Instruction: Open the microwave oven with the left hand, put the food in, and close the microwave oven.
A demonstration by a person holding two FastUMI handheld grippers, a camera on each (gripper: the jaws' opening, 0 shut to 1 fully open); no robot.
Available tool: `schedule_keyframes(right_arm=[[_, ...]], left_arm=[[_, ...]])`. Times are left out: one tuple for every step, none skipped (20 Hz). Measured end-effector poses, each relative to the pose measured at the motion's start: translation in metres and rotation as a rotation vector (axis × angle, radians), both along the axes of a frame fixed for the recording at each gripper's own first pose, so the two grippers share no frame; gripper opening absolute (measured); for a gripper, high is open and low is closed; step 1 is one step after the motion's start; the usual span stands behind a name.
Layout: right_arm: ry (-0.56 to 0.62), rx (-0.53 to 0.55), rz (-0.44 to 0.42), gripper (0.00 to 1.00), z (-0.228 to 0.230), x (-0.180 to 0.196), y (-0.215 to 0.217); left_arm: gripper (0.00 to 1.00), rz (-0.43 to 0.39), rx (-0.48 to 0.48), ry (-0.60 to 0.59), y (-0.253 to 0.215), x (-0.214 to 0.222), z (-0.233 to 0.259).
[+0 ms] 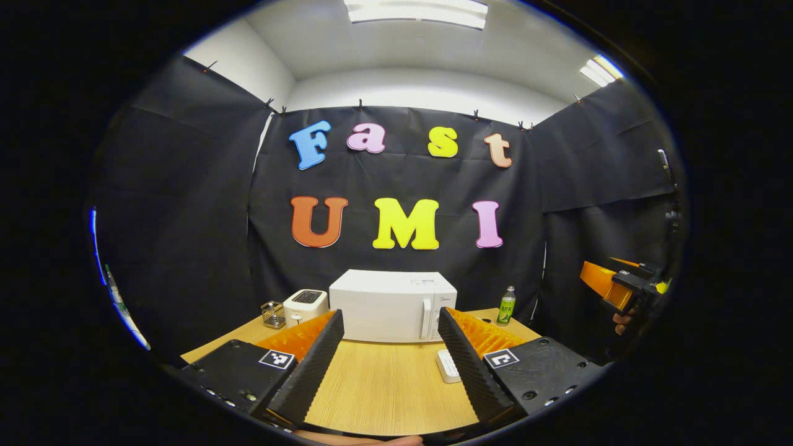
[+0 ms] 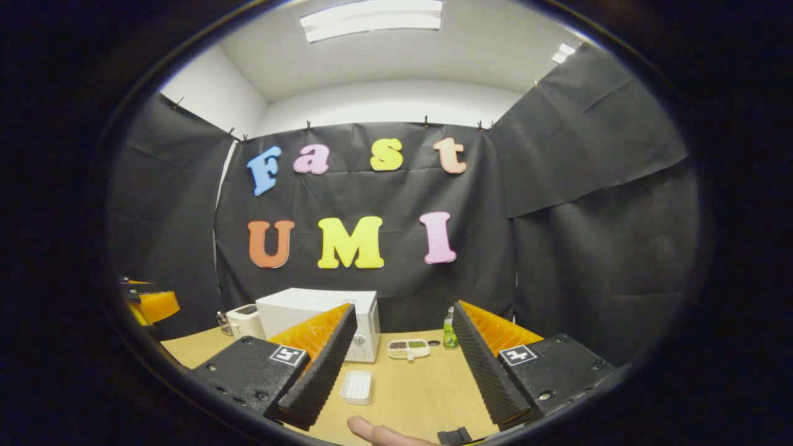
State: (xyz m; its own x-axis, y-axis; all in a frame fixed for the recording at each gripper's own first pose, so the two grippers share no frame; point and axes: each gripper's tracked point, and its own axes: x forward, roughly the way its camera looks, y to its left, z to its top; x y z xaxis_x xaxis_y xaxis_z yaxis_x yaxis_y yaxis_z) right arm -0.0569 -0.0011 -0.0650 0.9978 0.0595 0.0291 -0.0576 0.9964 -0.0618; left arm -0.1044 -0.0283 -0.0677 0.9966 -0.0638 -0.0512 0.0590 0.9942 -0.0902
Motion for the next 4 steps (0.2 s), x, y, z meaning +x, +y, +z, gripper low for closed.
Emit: schedule_keyframes(right_arm=[[0.015,0.010,0.008,0.98,-0.0026,0.0010,0.0006],[0.025,0.016,0.020,0.98,-0.0040,0.0005,0.0035],[0.028,0.016,0.031,0.99,-0.0039,0.0005,0.0067],[0.027,0.012,0.041,0.92,-0.0027,-0.0004,0.0095]], left_arm=[[0.95,0.014,0.000,-0.002,0.0052,0.0009,0.0002],[0.95,0.021,-0.002,-0.003,0.0075,0.0023,-0.0005],[0.95,0.022,-0.006,0.000,0.0081,0.0016,-0.0013],[0.95,0.023,-0.008,0.005,0.0089,0.0037,-0.0030]])
